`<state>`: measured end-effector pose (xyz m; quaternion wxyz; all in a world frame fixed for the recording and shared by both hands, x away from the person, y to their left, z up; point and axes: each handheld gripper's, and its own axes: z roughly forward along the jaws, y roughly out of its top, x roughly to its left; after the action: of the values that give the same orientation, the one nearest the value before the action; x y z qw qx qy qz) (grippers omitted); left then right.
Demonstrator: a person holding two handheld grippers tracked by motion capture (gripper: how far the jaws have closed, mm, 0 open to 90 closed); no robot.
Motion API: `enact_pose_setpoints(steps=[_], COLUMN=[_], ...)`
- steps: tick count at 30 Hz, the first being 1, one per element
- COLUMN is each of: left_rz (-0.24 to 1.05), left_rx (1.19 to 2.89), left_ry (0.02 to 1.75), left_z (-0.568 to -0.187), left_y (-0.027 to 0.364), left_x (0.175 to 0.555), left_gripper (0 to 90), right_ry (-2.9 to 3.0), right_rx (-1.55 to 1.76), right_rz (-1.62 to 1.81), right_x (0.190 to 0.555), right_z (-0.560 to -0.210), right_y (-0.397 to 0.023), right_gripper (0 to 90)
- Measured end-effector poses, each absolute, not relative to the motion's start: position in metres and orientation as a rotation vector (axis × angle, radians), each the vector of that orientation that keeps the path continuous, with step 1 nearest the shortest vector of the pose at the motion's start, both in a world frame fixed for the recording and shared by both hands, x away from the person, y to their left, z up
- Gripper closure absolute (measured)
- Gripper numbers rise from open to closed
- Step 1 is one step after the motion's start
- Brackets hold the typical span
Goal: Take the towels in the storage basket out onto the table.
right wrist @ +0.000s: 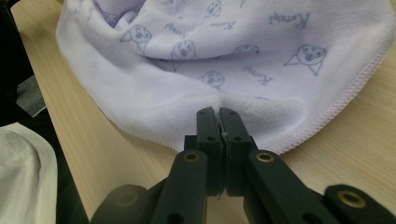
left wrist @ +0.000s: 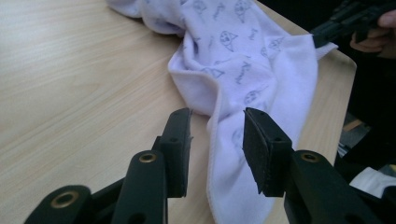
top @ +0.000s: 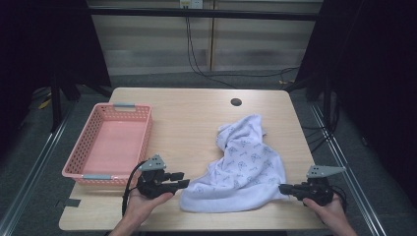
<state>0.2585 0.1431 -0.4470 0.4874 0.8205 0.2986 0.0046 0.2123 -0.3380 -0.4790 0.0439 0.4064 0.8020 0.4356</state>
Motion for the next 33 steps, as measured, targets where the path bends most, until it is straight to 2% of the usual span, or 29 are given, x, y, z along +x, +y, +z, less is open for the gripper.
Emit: enact_pose_setpoints(steps=[2,5,11,16,19,22,25,26,29,33], left_rz=[-0.044,-0.144,-0.113,-0.169,-0.141,-0.117,-0.048,-0.024,-0.035,-0.113], left_rx=[2.014,2.105,2.246,2.241,2.282,2.309,2.330,2.349,2.346,2.275], left_ry=[0.655,0.636,0.672,0.637,0.597,0.540,0.500,0.490,0.510,0.585], left_z=[-0.449,-0.463,-0.488,-0.495,-0.493,-0.492,-0.492,-0.491,-0.492,-0.490], left_y=[0.140,0.133,0.127,0.127,0.124,0.123,0.123,0.123,0.124,0.126], left_x=[0.255,0.254,0.253,0.254,0.246,0.237,0.228,0.229,0.233,0.245], left_gripper=[69.7,71.4,58.5,42.3,41.7,48.3,62.8,70.2,85.1,86.2], right_ry=[2.460,2.456,2.467,2.470,2.468,2.472,2.471,2.470,2.470,2.449], right_rx=[1.238,1.241,1.239,1.236,1.234,1.238,1.241,1.240,1.243,1.248], right_rz=[1.326,1.327,1.323,1.323,1.323,1.318,1.317,1.315,1.321,1.348], right_x=[0.212,0.212,0.214,0.214,0.214,0.214,0.214,0.214,0.214,0.214], right_z=[-0.479,-0.479,-0.482,-0.482,-0.483,-0.483,-0.483,-0.483,-0.482,-0.479], right_y=[-0.336,-0.334,-0.332,-0.332,-0.332,-0.332,-0.332,-0.331,-0.331,-0.332], right_gripper=[88.3,88.2,88.1,88.0,87.9,87.8,87.8,87.8,87.8,87.8])
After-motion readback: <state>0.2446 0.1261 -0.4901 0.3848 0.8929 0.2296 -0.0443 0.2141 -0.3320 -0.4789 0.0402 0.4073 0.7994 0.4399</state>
